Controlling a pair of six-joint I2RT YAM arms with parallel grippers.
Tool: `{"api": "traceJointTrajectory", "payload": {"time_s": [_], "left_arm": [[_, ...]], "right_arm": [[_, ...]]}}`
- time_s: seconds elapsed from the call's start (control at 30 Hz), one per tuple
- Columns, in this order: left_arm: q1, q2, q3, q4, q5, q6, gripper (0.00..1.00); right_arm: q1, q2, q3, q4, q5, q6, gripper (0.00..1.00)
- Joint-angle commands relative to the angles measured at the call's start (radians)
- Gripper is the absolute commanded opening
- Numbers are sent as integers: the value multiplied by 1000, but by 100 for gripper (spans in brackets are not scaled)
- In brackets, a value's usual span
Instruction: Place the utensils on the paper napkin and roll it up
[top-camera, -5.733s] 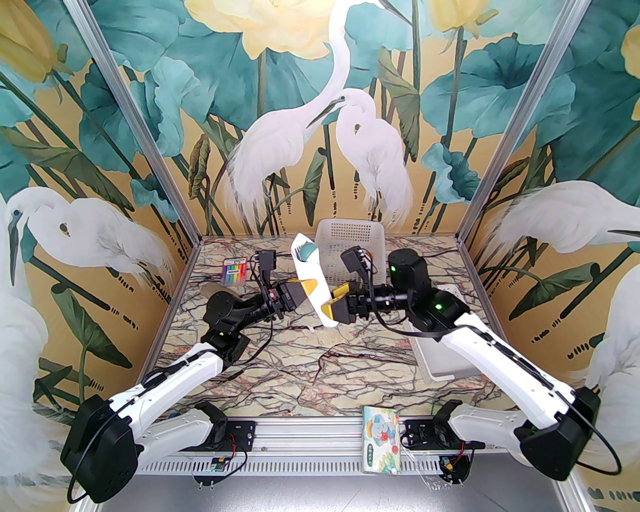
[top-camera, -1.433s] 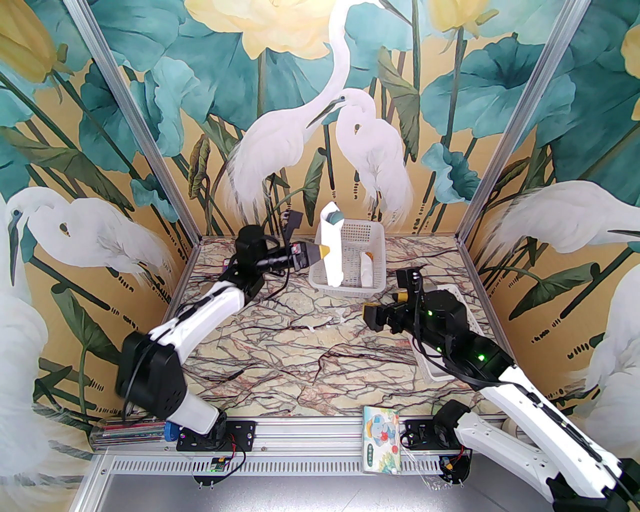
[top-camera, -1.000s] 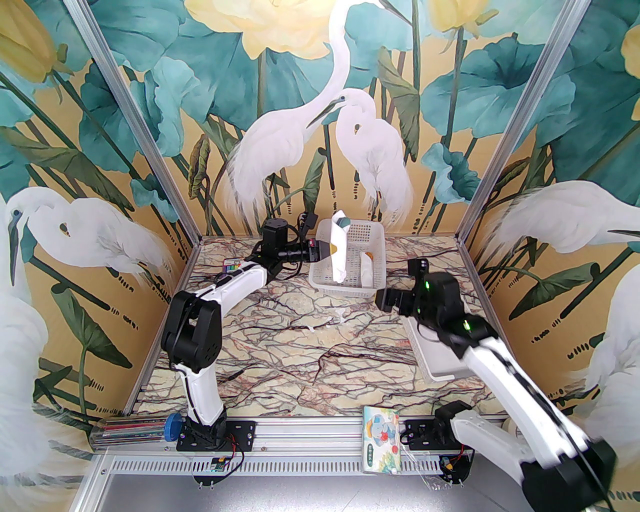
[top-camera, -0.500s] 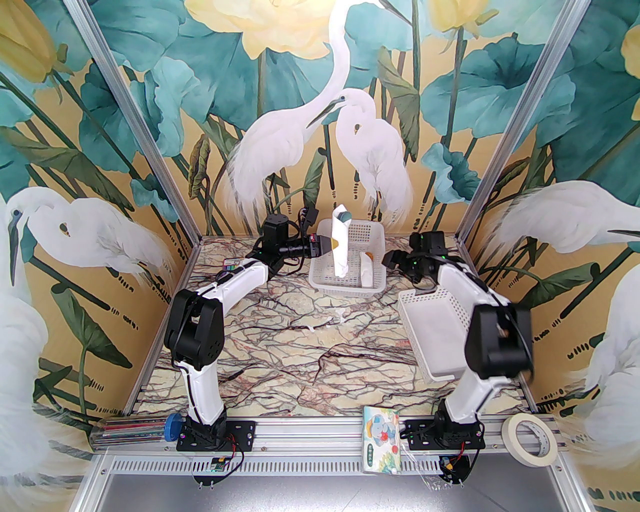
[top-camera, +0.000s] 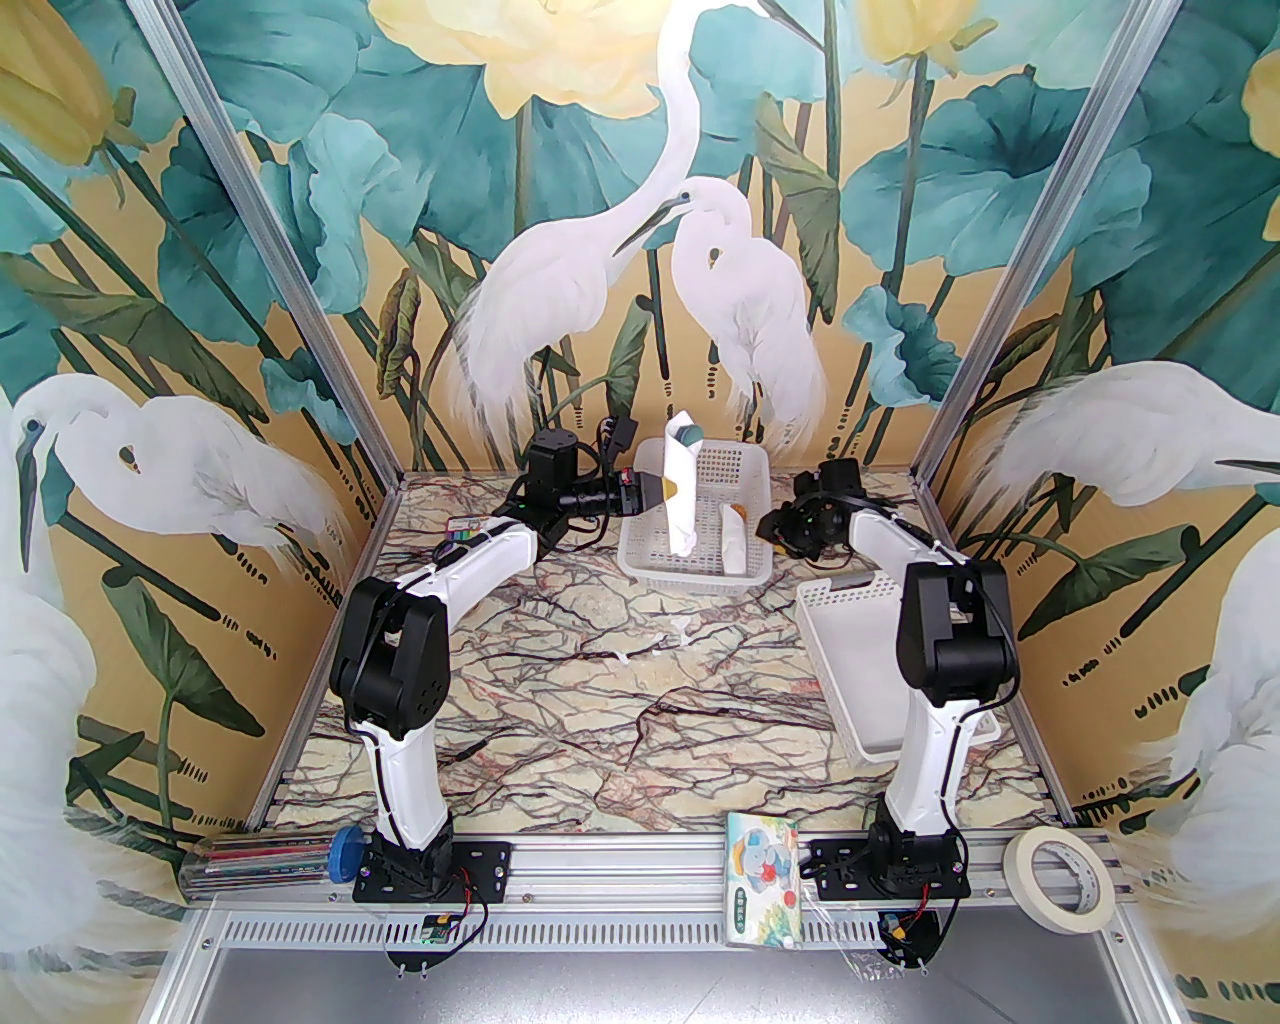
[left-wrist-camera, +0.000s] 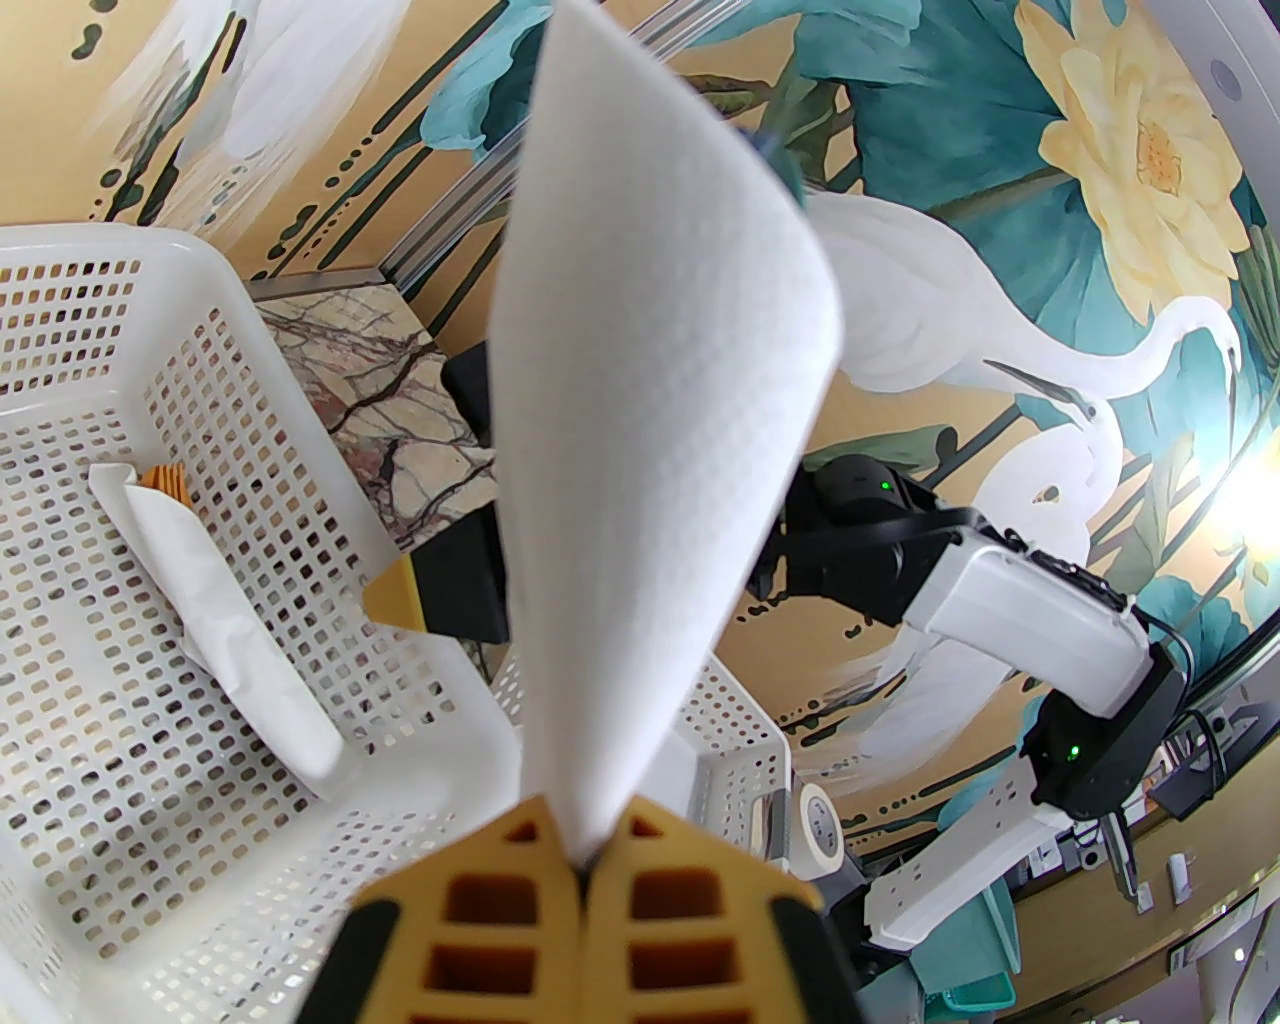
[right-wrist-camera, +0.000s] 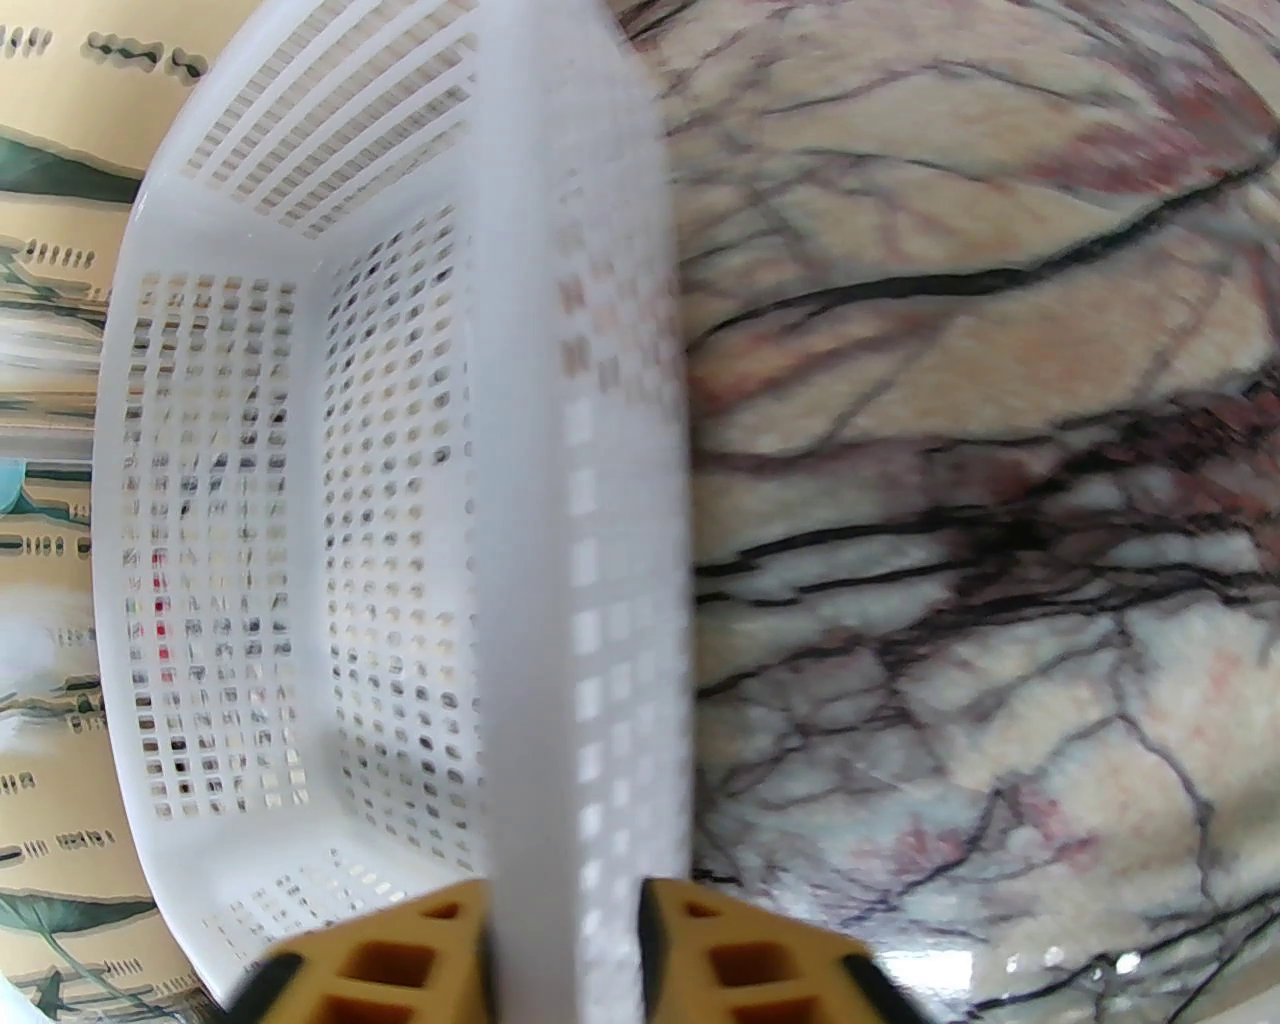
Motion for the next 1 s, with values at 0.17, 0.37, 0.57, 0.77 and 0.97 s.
{"api": "traceJointTrajectory", "payload": {"time_s": [0.17, 0.37, 0.57, 0.77, 0.97], "left_arm": [[6, -89, -70, -33, -33, 4, 0], [6, -190, -185, -18, -68, -49, 0], [-6, -314, -339, -55, -121, -89, 0], [-35, -399, -463, -96, -162, -89, 0], [-63, -412, -534, -109, -156, -95, 0]], "right_arm": [[64, -171, -151, 19, 36, -7, 2], [124, -331, -322, 92, 88, 59, 2], [212, -488, -518, 179, 166, 157, 1], [300, -619, -689, 254, 219, 260, 1], [351, -723, -788, 240, 252, 298, 4]]}}
